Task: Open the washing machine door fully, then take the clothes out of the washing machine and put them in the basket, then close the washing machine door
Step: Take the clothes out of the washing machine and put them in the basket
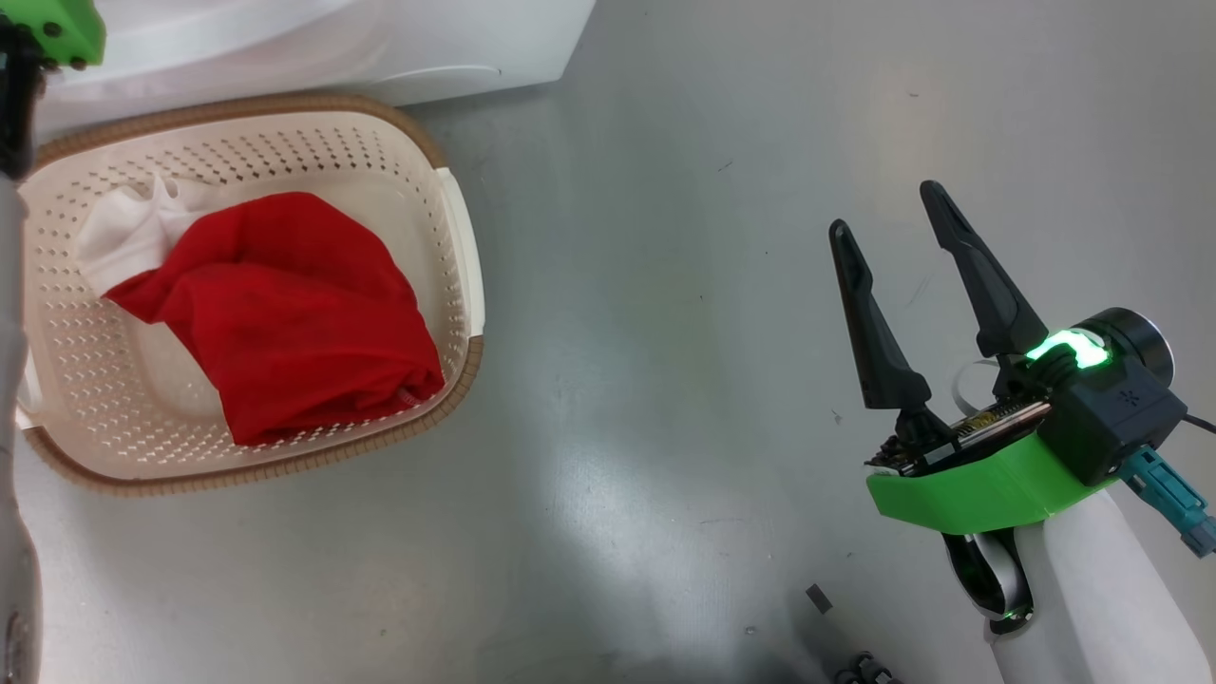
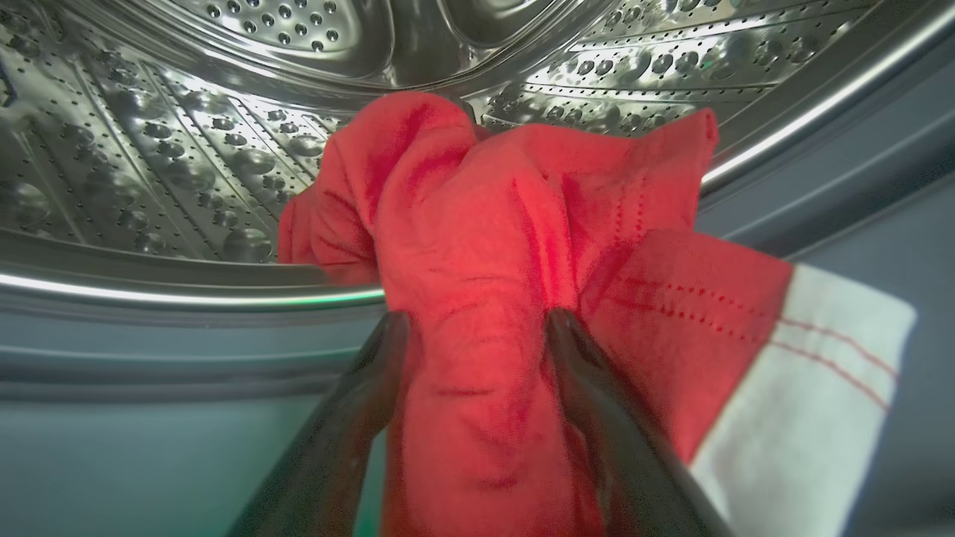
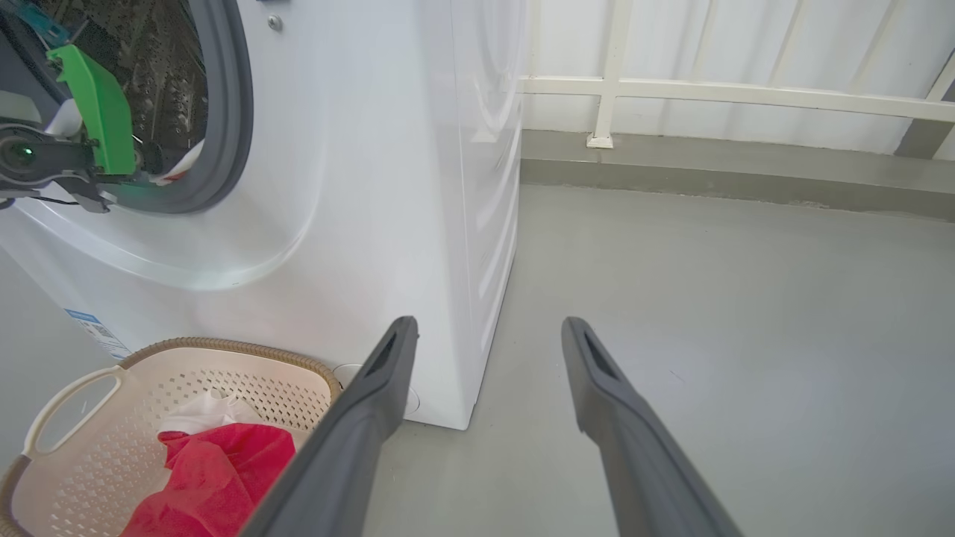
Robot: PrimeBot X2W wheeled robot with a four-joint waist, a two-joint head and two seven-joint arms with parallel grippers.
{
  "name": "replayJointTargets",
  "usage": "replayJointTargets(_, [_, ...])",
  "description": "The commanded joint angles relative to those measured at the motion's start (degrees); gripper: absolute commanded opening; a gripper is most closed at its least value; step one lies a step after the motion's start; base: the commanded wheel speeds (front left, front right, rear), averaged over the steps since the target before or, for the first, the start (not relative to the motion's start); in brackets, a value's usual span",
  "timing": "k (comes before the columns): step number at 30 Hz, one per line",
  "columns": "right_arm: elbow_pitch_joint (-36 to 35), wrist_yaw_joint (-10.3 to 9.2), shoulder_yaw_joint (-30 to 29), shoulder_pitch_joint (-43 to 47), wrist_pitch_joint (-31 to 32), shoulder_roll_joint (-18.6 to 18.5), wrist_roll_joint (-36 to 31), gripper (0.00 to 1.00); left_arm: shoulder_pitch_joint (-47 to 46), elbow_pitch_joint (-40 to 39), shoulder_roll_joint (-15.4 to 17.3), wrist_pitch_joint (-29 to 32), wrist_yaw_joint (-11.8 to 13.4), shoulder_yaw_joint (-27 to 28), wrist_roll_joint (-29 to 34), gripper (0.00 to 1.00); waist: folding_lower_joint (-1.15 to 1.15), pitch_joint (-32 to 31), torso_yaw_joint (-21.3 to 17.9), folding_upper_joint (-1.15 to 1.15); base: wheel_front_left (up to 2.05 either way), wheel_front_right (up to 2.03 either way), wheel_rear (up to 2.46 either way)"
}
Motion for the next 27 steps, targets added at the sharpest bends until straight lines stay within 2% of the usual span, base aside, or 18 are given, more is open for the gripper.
replayJointTargets(1, [-1.59, 0.34, 1.14, 0.41, -0.36, 0.04, 0.8, 1.0, -0.27, -0.25, 2.66, 0.9, 0.04, -0.31, 0.55, 1.0, 0.0, 0.09, -0.05, 0.0, 0.0, 0.0, 0.0])
replayJointTargets(6, [-1.5, 0.34, 1.34, 0.51, -0.36, 0.04, 1.03, 1.0, -0.44, 0.37, 2.92, 1.62, 1.38, -1.19, 1.15, 1.0, 0.0, 0.18, -0.04, 0.0, 0.0, 0.0, 0.0])
replayJointTargets(8, [-1.45, 0.34, 1.41, 0.49, -0.36, 0.04, 1.17, 1.0, -0.42, 0.64, 3.03, 2.21, 1.72, -1.47, 1.21, 0.22, 0.0, 0.16, -0.05, 0.0, 0.0, 0.0, 0.0])
replayJointTargets(9, [-1.41, 0.34, 1.42, 0.47, -0.36, 0.04, 1.25, 1.0, -0.38, 0.74, 3.0, 2.42, 1.67, -1.6, 1.18, 0.0, 0.0, 0.13, -0.05, 0.0, 0.0, 0.0, 0.0])
replayJointTargets(14, [-1.28, 0.34, 1.09, 0.24, -0.36, 0.04, 1.43, 1.0, -0.86, 0.44, 2.36, 0.97, 1.05, -1.41, 0.0, 0.0, 0.0, 0.22, 0.36, 0.0, 0.0, 0.0, 0.0])
replayJointTargets(27, [-0.62, 0.34, 0.87, -0.39, -0.36, 0.04, 1.24, 1.0, -0.49, -2.44, 3.43, -11.34, 1.01, -1.72, -0.58, 0.0, 0.0, -1.09, 2.23, 0.0, 0.0, 0.0, 0.0])
